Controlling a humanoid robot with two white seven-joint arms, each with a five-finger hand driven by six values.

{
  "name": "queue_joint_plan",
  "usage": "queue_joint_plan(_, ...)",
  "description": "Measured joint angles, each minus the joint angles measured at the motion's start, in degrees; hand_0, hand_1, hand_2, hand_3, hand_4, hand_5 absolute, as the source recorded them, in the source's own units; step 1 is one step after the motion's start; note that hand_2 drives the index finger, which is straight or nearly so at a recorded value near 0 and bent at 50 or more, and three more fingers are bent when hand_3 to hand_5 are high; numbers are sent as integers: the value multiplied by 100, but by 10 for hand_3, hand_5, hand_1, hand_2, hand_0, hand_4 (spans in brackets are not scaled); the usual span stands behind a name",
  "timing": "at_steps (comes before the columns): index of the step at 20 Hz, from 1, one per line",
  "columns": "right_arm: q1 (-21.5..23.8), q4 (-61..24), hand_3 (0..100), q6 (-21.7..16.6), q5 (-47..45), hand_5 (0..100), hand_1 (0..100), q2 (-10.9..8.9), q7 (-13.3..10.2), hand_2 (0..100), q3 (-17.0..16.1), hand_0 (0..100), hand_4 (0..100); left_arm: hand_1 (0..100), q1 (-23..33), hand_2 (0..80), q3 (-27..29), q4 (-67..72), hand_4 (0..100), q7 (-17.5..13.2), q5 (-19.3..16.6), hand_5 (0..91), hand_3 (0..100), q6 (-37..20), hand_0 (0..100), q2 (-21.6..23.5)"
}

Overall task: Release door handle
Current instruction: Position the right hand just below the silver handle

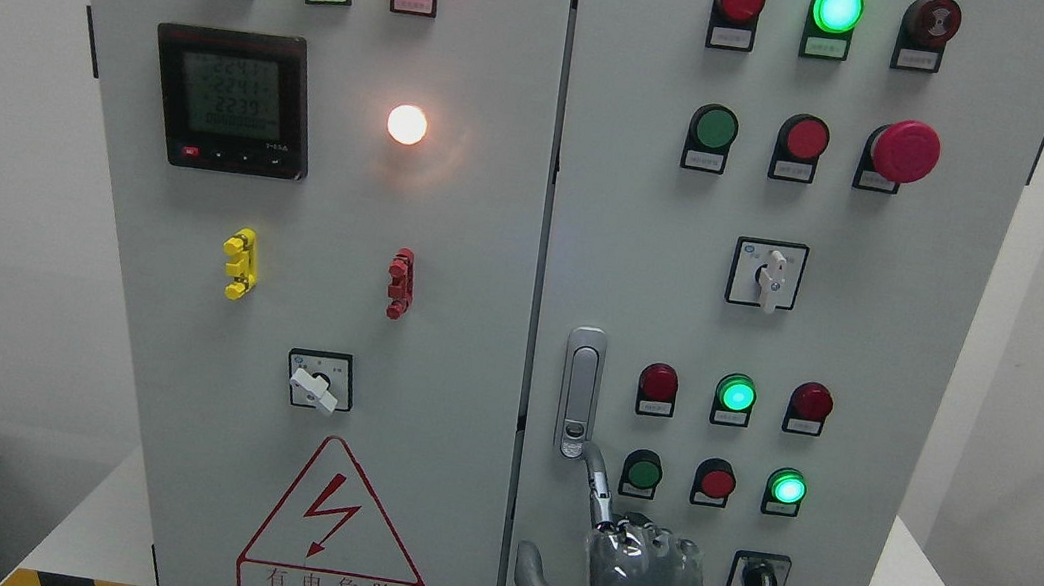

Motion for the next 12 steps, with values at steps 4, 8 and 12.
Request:
queue_joint_plan(4, 31, -19, 1000, -3, 0, 998, 282, 2, -1, 0, 6, 345, 938, 389, -1, 0, 0, 0, 0, 0, 0, 0, 0, 0, 120, 0)
queue_joint_plan(8, 57, -44, 1000, -9, -3, 998, 281, 4, -4, 0, 14, 346, 938, 389, -2, 0, 0, 0, 0, 0, 0, 0, 0, 0, 120, 0)
queue_joint_plan(12, 69, -77, 1000, -9, -7, 998, 281, 5, -4, 0, 19, 346, 938, 389, -1, 0, 0, 0, 0, 0, 0, 0, 0, 0, 120, 0)
